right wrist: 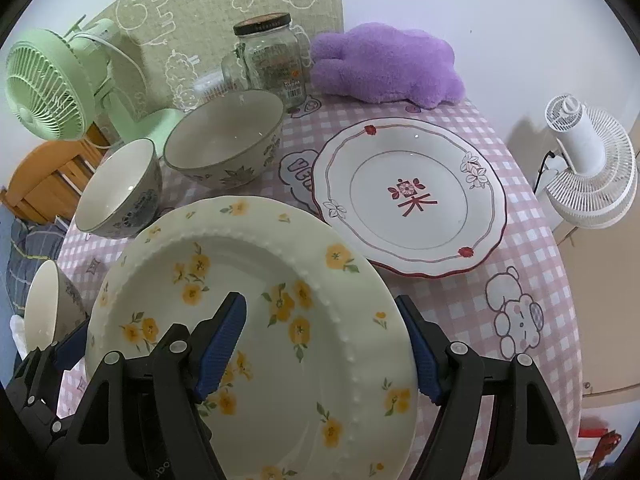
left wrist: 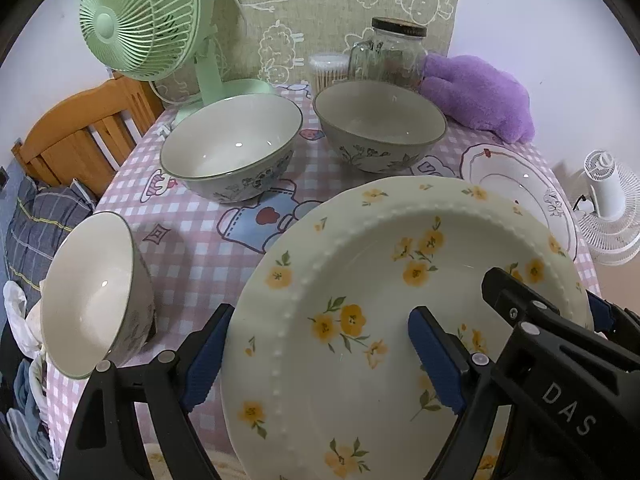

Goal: Organize plates and bowls

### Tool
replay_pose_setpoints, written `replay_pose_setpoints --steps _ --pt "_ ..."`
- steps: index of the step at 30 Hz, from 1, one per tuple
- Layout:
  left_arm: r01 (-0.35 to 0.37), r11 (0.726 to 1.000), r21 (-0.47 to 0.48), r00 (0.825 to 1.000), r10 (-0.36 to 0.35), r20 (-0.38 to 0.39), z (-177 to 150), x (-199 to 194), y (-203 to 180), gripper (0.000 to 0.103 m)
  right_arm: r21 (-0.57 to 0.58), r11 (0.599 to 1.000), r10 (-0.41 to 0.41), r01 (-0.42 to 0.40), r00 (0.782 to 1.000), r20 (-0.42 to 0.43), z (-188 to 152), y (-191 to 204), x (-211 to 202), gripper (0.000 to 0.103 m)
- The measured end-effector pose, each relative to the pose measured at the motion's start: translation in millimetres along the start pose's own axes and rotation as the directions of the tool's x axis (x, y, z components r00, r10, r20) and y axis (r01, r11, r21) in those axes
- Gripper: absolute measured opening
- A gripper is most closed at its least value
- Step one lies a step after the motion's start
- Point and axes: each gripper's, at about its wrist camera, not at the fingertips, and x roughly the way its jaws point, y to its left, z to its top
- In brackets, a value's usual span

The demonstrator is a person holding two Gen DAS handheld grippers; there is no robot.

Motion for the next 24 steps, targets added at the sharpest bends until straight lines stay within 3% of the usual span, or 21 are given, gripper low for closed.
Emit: replay_pose_setpoints --steps 10,24 --pt "0.038 0.999 0.015 0.999 -0.038 0.015 -18 -26 11 0.086 -0.002 1.0 -0.023 0.023 1.0 0.011 -20 10 -28 0.077" --pt "0.091 0.995 0.04 0.996 -0.09 -0.021 -72 -54 47 0.086 0.019 0.998 -0.066 0.067 0.998 -0.017 -78 36 -61 0.077"
